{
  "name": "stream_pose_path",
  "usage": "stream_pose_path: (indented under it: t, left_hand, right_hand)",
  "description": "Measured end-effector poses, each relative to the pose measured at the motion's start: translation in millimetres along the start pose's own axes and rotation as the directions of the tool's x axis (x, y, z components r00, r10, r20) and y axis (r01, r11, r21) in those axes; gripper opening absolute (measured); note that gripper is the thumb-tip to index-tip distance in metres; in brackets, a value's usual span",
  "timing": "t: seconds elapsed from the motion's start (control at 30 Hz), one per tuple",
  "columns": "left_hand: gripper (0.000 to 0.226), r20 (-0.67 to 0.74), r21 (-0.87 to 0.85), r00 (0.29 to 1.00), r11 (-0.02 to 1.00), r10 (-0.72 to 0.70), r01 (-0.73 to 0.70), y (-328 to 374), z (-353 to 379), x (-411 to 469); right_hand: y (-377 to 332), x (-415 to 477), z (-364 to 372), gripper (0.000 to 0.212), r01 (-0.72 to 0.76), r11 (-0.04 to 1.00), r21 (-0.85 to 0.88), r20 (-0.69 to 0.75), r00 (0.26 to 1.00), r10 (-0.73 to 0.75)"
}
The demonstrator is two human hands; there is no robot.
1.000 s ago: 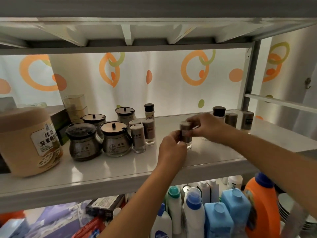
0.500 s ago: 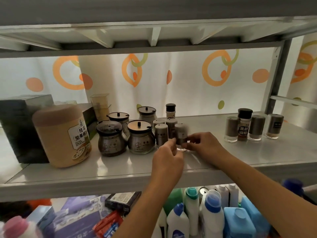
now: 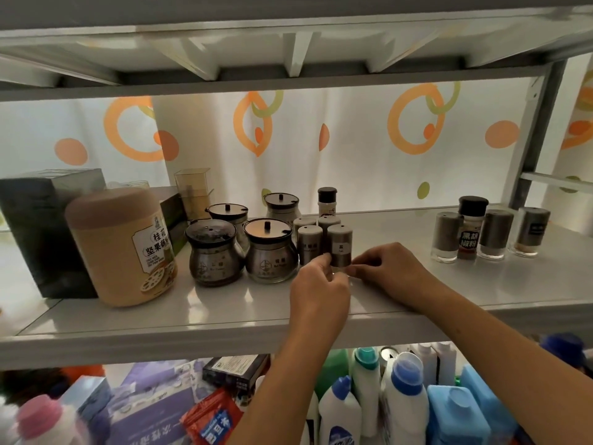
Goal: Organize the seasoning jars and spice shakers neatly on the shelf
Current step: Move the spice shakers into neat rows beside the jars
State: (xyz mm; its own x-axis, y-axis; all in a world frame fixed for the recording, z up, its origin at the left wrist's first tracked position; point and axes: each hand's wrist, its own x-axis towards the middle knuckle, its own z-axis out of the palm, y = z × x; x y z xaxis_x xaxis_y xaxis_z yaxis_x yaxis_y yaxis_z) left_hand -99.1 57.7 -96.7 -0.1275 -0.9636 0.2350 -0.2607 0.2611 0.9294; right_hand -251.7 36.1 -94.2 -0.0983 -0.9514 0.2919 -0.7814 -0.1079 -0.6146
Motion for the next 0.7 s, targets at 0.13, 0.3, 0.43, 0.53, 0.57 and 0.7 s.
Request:
stream_pose_path:
  t: [0.13,0.3,0.43,0.53,0.57,0.7]
  left_hand:
    - [0.037,-0.034,0.02,0.999,1.0,0.018,-0.018,-1,2,1]
    - [0.038,-0.084,0.083,0.995,0.995,0.054,-0.047,2,8,-7]
    - [0.044,-0.101,0.034,0.991,0.996,0.085,-0.082,11,3,-22]
    - [0.038,-0.087,0.063,0.967,0.97,0.238,-0.233,36,-24,-26]
    - [0.036,-0.102,0.068,0.956,0.961,0.274,-0.268,47,-38,-14]
    - [0.041,-0.128,0.172,0.955,0.955,0.266,-0.243,80,-91,68]
  right_hand:
    - [0,2,1,0.029,0.005,1.0,-0.012,-0.006,1.0,-0.005]
    - [-3,1,2,0.03,0.013,1.0,-0.016,0.022,1.0,-0.012]
    - [-4,-8,-2,0.027,0.003,1.0,0.031,0.024,1.0,-0.004]
    - [-23,-11,-25,0.019,0.058,0.991,0.118,-0.039,0.998,-0.054]
    - [-37,-6,-37,0.014,0.094,0.985,0.143,-0.067,0.994,-0.085]
    - [-101,55,-74,0.011,0.199,0.964,0.177,-0.019,0.98,-0.199]
